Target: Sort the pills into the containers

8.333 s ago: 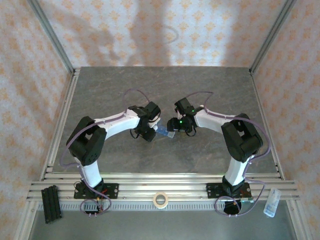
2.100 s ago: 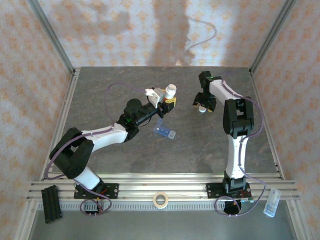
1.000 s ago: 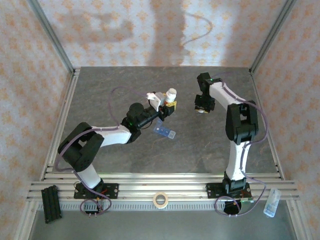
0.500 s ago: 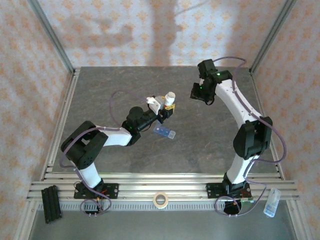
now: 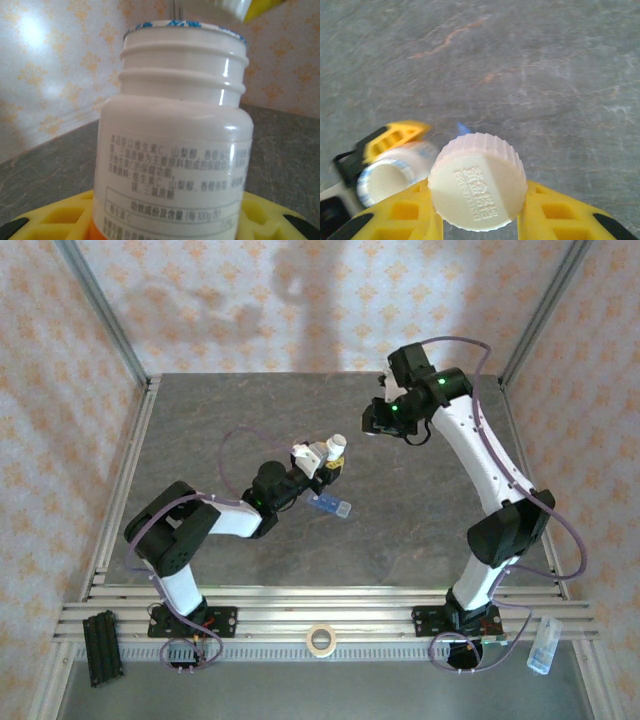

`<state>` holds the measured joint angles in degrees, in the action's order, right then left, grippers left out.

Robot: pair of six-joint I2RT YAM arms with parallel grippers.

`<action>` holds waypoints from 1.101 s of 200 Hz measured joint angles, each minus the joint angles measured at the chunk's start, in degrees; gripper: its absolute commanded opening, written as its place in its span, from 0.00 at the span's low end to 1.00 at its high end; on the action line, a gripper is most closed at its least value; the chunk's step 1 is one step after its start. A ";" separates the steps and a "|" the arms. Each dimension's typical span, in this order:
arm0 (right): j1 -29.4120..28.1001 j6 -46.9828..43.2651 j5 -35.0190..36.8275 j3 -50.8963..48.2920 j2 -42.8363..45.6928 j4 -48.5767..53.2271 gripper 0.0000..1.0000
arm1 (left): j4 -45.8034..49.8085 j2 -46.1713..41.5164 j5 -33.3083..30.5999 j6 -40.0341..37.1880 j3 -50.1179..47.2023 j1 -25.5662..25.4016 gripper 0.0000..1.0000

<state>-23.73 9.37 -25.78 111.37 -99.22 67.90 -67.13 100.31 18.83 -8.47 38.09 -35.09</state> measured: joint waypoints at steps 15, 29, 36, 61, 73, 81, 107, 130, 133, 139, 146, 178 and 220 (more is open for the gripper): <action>-1.60 -1.33 -1.33 2.69 -0.72 1.66 0.35 | 0.00 0.74 0.04 -0.68 0.02 0.00 0.00; -2.73 -2.45 -2.40 4.11 -1.38 2.82 0.35 | 0.00 1.29 0.22 -1.11 0.02 0.00 0.00; -3.15 -2.93 -2.97 4.46 -1.66 3.34 0.35 | -0.02 1.46 0.24 -1.33 0.04 0.00 0.00; -3.52 -4.26 -4.39 4.63 -2.51 5.46 0.35 | -0.04 1.64 0.44 -2.14 0.13 0.00 0.00; -3.63 -4.83 -4.74 4.63 -2.99 6.29 0.35 | -0.04 1.64 0.52 -2.19 0.13 0.00 0.00; -3.74 -5.16 -4.98 4.63 -3.37 6.80 0.35 | -0.04 1.64 0.70 -2.21 0.17 0.00 0.00; -4.35 -5.66 -5.40 4.63 -4.48 7.80 0.35 | -0.04 1.75 1.36 -2.43 0.68 0.00 0.00; -4.81 -5.84 -5.62 4.63 -4.92 7.98 0.35 | -0.09 1.84 1.79 -2.56 0.94 0.00 0.00; -4.85 -5.86 -5.64 4.63 -4.96 7.98 0.35 | -0.04 1.86 1.84 -2.56 0.98 0.00 0.00; -4.92 -5.86 -5.70 4.63 -5.03 7.98 0.35 | -0.04 1.86 1.92 -2.56 1.03 0.00 0.00; -5.03 -5.86 -5.75 4.63 -5.14 7.98 0.35 | -0.04 1.86 1.99 -2.56 1.11 0.00 0.00; -5.40 -5.84 -5.97 4.63 -5.75 7.96 0.35 | -0.15 1.86 2.21 -2.56 1.29 0.00 0.00; -5.49 -5.84 -6.01 4.63 -6.10 7.78 0.35 | -0.15 1.86 2.23 -2.56 1.29 -0.04 0.00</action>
<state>-29.21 3.53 -31.79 116.01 -105.32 75.68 -67.29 102.17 21.06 -11.03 39.38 -35.14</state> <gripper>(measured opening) 0.347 0.443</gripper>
